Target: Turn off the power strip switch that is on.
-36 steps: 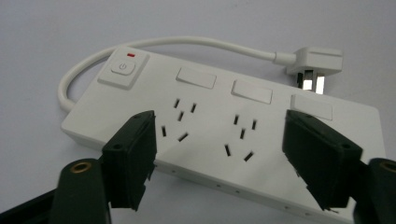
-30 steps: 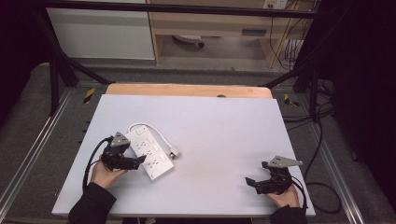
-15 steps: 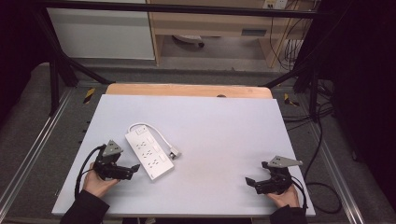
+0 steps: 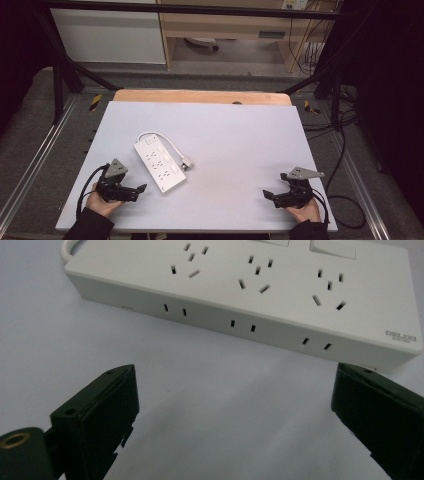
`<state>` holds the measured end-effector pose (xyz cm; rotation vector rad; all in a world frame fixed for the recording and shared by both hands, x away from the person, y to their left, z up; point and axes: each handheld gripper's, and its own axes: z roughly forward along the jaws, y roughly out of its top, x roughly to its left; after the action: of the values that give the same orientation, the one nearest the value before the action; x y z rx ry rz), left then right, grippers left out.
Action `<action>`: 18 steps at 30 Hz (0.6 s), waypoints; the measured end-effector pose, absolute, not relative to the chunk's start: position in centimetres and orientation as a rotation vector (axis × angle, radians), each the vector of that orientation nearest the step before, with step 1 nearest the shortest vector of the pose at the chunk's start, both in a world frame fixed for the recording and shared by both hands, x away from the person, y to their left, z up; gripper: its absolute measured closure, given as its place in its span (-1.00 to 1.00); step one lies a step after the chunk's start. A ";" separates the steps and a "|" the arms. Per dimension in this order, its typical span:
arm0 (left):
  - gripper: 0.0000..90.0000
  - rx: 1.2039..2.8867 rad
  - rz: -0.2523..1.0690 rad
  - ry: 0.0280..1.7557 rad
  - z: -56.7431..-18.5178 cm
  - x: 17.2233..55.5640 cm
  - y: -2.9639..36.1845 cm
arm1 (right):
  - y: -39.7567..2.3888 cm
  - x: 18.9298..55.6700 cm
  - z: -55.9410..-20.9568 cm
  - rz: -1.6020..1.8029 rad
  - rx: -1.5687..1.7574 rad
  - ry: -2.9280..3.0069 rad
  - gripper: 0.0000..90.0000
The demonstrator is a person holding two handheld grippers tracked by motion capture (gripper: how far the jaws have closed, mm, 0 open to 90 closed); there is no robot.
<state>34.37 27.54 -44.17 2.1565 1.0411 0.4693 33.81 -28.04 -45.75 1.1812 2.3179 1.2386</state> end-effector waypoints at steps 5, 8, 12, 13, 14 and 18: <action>-0.89 2.170 0.451 1.050 -44.9 34.1 27.8 | -28.0 33.8 -45.8 1.233 1.180 2.324 -0.98; -0.89 2.166 0.451 1.054 -45.1 34.0 27.9 | -28.0 33.8 -45.8 1.234 1.180 2.323 -0.98; -0.89 2.167 0.450 1.054 -45.2 33.9 28.0 | -28.0 33.8 -45.8 1.233 1.177 2.325 -0.98; -0.89 2.167 0.450 1.051 -45.2 33.9 28.0 | -28.0 33.8 -45.8 1.233 1.179 2.325 -0.98; -0.89 2.167 0.453 1.051 -45.2 33.9 28.0 | -28.0 33.8 -45.8 1.232 1.178 2.326 -0.98; -0.89 2.170 0.453 1.050 -45.2 33.9 28.0 | -28.0 33.9 -45.8 1.232 1.179 2.326 -0.98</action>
<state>33.88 28.00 -45.21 2.1696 1.0503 0.4526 33.85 -28.00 -45.81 1.1786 2.3262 1.2321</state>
